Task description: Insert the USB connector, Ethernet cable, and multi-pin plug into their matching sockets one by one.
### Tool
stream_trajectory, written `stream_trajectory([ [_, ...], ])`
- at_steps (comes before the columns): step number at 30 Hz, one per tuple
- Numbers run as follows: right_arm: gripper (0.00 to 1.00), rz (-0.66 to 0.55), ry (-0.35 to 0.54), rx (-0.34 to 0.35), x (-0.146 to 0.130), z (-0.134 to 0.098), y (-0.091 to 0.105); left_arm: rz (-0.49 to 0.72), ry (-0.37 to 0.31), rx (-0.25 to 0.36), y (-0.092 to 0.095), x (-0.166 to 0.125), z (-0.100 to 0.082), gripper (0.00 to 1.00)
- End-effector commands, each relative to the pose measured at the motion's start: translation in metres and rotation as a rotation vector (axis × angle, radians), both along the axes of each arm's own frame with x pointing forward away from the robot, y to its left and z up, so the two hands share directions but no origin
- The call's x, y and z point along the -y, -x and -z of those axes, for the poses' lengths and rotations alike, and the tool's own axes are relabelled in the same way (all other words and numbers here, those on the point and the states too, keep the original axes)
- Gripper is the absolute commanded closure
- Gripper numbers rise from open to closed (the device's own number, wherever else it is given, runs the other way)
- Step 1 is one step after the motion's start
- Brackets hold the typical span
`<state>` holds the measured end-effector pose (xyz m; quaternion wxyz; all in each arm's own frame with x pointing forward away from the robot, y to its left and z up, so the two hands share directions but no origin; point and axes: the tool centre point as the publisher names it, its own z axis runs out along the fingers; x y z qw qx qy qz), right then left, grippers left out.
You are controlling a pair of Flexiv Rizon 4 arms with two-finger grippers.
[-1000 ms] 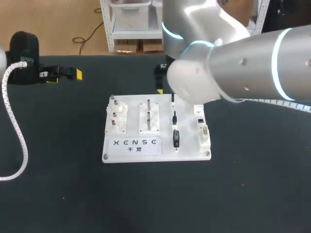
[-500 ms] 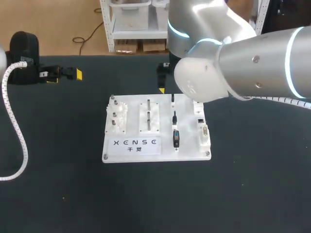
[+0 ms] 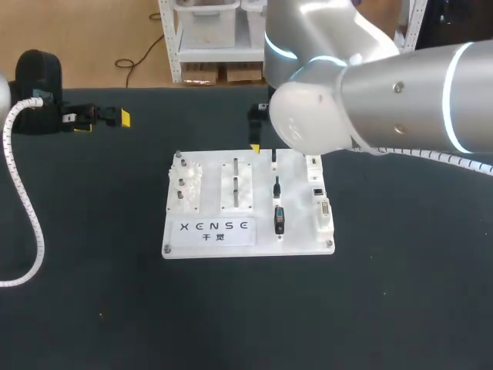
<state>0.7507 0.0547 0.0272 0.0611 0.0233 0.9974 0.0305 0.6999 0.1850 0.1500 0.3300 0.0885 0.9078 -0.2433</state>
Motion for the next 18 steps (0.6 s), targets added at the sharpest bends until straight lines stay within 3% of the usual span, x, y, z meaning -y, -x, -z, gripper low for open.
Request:
stream_trajectory([
  [1, 0.00, -0.001, 0.037, -0.007, -0.004, 0.003, -0.003, 0.000, 0.000, 0.000, 0.000, 0.000, 0.000, 0.00],
  [8, 0.03, -0.009, 0.082, 0.002, -0.008, 0.006, -0.001, 0.000, 0.000, 0.000, 0.000, 0.000, 0.000, 0.00],
  [10, 0.13, -0.008, 0.084, 0.001, -0.008, 0.008, -0.001, 0.000, 0.000, 0.000, 0.000, 0.000, 0.000, 0.00],
  [12, 0.34, -0.007, 0.098, 0.001, -0.008, 0.010, -0.001, 0.000, 0.000, 0.000, 0.000, 0.000, 0.000, 0.00],
  [15, 0.51, -0.013, 0.107, 0.007, -0.009, 0.012, 0.001, 0.000, 0.000, 0.000, 0.000, 0.000, 0.000, 0.00],
  [18, 0.54, -0.014, 0.111, 0.012, -0.009, 0.014, 0.002, 0.000, 0.000, 0.000, 0.000, 0.000, 0.000, 0.00],
])
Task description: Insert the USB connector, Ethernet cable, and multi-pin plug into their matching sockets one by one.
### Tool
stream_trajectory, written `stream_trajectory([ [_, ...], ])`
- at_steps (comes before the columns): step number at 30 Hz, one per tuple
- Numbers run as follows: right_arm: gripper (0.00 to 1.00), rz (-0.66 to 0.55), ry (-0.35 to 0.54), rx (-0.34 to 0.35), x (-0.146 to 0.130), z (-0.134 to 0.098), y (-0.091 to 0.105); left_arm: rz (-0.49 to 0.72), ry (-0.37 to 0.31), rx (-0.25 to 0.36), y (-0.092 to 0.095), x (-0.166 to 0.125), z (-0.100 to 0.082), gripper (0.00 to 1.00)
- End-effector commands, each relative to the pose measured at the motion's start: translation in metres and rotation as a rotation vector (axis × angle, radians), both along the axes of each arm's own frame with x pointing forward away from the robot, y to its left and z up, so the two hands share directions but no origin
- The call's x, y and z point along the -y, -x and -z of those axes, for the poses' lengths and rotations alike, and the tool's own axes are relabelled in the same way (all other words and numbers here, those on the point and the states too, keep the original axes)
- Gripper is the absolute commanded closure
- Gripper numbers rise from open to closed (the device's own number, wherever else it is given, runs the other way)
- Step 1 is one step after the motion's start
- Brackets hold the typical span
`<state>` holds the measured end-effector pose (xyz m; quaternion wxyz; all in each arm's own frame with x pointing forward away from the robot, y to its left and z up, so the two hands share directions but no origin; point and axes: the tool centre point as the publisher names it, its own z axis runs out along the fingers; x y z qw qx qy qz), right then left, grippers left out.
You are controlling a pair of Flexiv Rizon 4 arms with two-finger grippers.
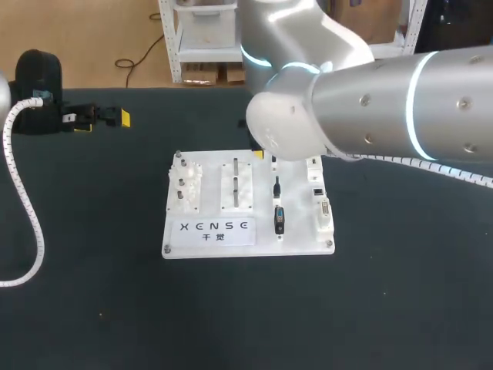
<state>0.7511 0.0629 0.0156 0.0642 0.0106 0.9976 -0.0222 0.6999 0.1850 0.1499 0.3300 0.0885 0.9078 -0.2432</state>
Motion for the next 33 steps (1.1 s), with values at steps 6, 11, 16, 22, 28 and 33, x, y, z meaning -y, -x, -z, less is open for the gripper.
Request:
stream_trajectory([
  [6, 0.64, 0.010, 0.004, 0.001, 0.0000, 0.0058, 0.0005, 0.000, 0.000, 0.000, 0.0000, 0.0001, 0.0000, 0.00],
  [11, 0.68, 0.017, -0.003, -0.009, 0.0001, 0.0057, -0.0010, 0.000, 0.000, 0.000, 0.0000, 0.0001, 0.0000, 0.00],
  [16, 0.71, 0.032, -0.025, -0.026, 0.0006, 0.0035, -0.0036, 0.000, 0.000, 0.000, 0.0000, 0.0001, 0.0000, 0.00],
  [22, 0.80, 0.034, -0.036, -0.032, -0.0001, 0.0025, -0.0050, 0.000, 0.000, 0.000, 0.0000, 0.0001, 0.0000, 0.00],
  [28, 0.92, 0.029, -0.041, -0.035, -0.0018, 0.0021, -0.0059, 0.000, 0.000, 0.000, 0.0000, 0.0001, 0.0000, 0.00],
  [33, 0.93, 0.014, -0.030, -0.039, -0.0031, 0.0030, -0.0053, 0.000, 0.000, 0.000, 0.0000, 0.0001, 0.0000, 0.00],
])
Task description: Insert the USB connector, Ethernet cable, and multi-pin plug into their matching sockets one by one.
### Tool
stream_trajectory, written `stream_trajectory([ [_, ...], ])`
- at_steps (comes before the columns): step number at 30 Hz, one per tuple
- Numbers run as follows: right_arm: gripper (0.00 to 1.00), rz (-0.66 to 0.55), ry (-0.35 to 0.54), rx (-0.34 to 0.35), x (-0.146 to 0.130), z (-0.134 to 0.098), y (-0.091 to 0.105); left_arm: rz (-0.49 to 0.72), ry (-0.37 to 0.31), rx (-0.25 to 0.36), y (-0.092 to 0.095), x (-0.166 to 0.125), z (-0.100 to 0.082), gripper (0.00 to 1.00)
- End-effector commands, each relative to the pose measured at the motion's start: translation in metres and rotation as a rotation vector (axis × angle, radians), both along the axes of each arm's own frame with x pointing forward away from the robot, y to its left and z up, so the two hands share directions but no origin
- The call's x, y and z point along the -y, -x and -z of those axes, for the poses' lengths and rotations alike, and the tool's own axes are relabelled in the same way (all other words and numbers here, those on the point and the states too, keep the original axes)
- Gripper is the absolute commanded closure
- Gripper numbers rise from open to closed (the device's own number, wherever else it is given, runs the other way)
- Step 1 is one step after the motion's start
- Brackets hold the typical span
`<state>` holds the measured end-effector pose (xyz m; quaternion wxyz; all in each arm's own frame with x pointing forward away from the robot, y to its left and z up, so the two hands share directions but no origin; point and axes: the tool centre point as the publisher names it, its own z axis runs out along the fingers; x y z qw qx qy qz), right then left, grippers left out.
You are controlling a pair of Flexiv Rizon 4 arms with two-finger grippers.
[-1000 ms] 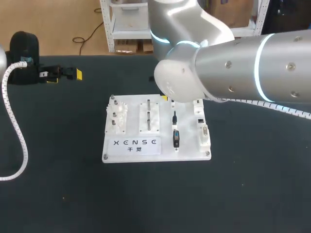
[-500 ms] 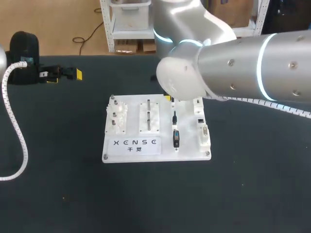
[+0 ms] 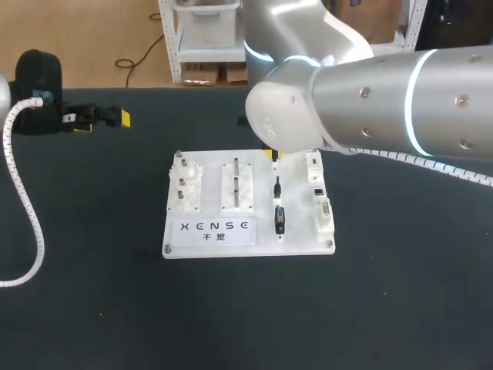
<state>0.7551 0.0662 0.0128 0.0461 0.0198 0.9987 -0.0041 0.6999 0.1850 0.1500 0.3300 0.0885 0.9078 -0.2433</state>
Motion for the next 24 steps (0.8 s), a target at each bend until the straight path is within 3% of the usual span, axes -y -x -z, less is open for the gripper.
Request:
stream_trajectory([
  [1, 0.93, -0.005, 0.012, -0.003, 0.000, 0.000, -0.001, 0.000, 0.000, 0.000, 0.000, 0.000, 0.000, 0.00],
  [5, 1.00, -0.021, 0.035, 0.008, 0.000, 0.001, 0.000, 0.000, 0.000, 0.000, 0.000, 0.000, 0.000, 0.00],
  [15, 1.00, -0.025, 0.047, 0.050, 0.004, -0.006, 0.002, 0.000, 0.000, 0.000, 0.000, 0.000, 0.000, 0.00],
  [24, 1.00, -0.004, 0.014, 0.094, 0.009, -0.030, -0.001, 0.000, 0.000, 0.000, 0.000, 0.000, 0.000, 0.00],
])
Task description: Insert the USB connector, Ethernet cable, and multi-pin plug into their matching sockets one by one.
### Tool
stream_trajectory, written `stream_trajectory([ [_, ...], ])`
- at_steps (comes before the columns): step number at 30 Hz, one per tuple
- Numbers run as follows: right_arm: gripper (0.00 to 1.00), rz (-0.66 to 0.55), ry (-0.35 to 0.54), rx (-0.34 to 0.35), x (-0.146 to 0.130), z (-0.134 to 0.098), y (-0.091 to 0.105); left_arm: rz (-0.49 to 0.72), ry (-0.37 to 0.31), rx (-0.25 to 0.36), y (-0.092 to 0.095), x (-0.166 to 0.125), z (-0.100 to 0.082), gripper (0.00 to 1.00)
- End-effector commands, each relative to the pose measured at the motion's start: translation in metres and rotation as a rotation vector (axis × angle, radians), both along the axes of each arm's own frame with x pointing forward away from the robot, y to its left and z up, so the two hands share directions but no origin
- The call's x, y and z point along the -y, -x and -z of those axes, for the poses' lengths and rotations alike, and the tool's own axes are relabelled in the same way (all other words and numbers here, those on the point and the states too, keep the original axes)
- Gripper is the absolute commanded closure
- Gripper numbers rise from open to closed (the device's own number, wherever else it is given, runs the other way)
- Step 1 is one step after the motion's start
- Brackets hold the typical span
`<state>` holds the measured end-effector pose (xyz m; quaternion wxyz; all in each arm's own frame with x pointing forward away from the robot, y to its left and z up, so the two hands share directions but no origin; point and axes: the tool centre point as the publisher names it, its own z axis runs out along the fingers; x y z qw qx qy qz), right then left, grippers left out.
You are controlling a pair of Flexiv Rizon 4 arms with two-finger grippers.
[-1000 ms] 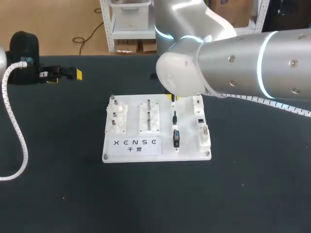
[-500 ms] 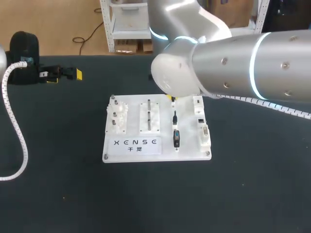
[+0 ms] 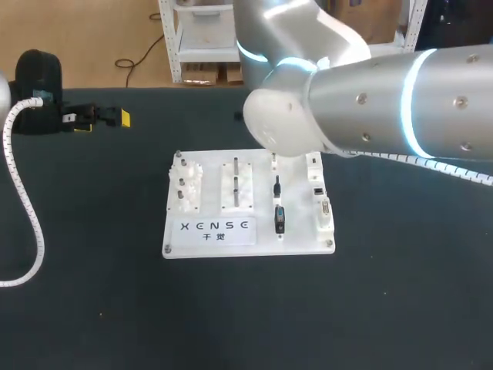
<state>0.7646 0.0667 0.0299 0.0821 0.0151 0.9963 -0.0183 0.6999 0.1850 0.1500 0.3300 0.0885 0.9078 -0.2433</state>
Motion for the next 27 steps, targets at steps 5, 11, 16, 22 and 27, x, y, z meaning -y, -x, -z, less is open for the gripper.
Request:
stream_trajectory([
  [5, 1.00, 0.013, -0.033, 0.044, 0.019, -0.025, 0.009, 0.000, 0.000, 0.000, 0.000, 0.000, 0.000, 0.00],
  [11, 1.00, 0.024, -0.038, 0.056, 0.040, -0.032, 0.016, 0.000, 0.000, 0.000, 0.000, 0.000, 0.000, 0.00],
  [16, 1.00, 0.035, -0.038, 0.062, 0.060, -0.030, 0.022, 0.000, 0.000, 0.000, 0.000, 0.000, 0.000, 0.00],
  [22, 1.00, 0.047, -0.041, 0.058, 0.078, -0.026, 0.026, 0.000, 0.000, 0.000, 0.000, 0.000, 0.000, 0.00],
  [27, 1.00, 0.041, -0.044, 0.057, 0.081, -0.022, 0.031, 0.000, 0.000, 0.000, 0.000, 0.000, 0.000, 0.00],
])
